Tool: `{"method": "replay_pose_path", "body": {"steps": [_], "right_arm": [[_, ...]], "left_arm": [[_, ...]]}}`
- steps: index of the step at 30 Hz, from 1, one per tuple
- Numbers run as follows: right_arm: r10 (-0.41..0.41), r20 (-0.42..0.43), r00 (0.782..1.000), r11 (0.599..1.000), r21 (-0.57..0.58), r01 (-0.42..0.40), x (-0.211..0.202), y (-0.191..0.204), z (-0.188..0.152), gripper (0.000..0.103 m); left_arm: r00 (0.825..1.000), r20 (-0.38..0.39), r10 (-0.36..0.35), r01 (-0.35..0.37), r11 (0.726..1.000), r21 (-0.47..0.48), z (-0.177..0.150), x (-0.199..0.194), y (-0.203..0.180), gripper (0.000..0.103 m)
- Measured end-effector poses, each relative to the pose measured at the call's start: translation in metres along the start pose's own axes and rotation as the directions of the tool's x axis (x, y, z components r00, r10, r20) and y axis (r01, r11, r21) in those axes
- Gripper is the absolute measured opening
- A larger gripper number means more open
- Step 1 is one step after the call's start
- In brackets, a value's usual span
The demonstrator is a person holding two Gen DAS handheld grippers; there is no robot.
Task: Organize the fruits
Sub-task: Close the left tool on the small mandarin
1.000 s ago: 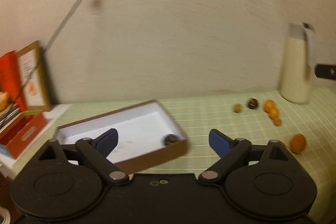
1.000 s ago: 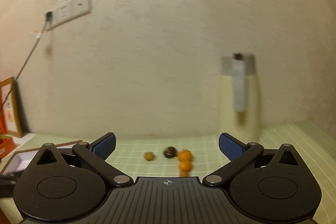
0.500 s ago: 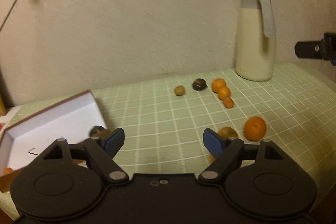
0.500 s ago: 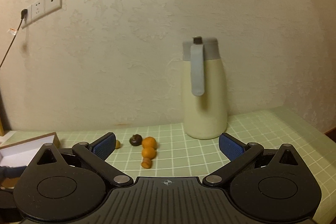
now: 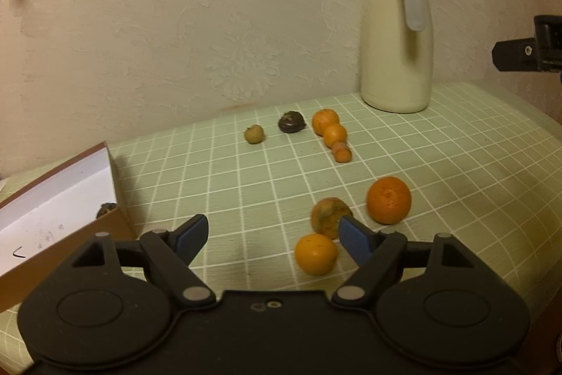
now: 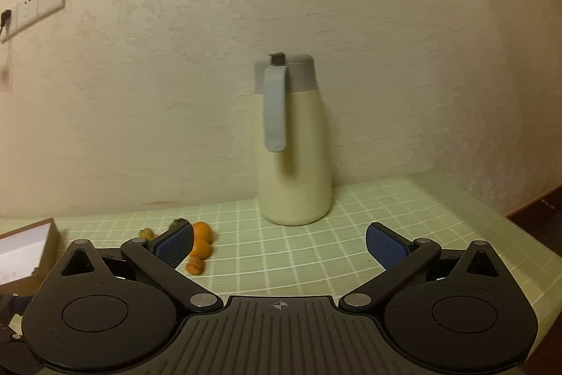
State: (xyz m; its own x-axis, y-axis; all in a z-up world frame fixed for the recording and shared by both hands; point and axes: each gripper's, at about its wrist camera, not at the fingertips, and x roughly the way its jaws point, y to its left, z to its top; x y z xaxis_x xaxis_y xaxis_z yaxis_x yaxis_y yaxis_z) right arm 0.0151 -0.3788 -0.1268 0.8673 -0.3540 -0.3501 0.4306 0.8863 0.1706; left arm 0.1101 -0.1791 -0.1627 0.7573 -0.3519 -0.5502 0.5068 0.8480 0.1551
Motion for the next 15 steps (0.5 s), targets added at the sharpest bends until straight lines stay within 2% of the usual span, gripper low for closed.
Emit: {"method": "replay_pose_path", "body": {"steps": [4,11,15], "right_arm": [[-0.007,-0.027,1.000,1.000,0.020,0.008,0.002,-0.008,-0.001,0.103],[0.083,-0.114,0.990,0.997,0.019,-0.081,0.012,-0.004,-0.009,0.103],[0.099,-0.122,0.988,0.995,0.005,-0.099,0.014,0.000,-0.012,0.103]], "left_arm": [[1.000,-0.025,-0.012,0.012,1.000,-0.003,-0.003,0.008,-0.006,0.068],[0.998,-0.059,-0.016,0.016,1.000,-0.007,-0.006,0.022,-0.015,0.064],[0.996,-0.085,-0.025,0.025,1.000,-0.009,-0.010,0.032,-0.019,0.050]]}}
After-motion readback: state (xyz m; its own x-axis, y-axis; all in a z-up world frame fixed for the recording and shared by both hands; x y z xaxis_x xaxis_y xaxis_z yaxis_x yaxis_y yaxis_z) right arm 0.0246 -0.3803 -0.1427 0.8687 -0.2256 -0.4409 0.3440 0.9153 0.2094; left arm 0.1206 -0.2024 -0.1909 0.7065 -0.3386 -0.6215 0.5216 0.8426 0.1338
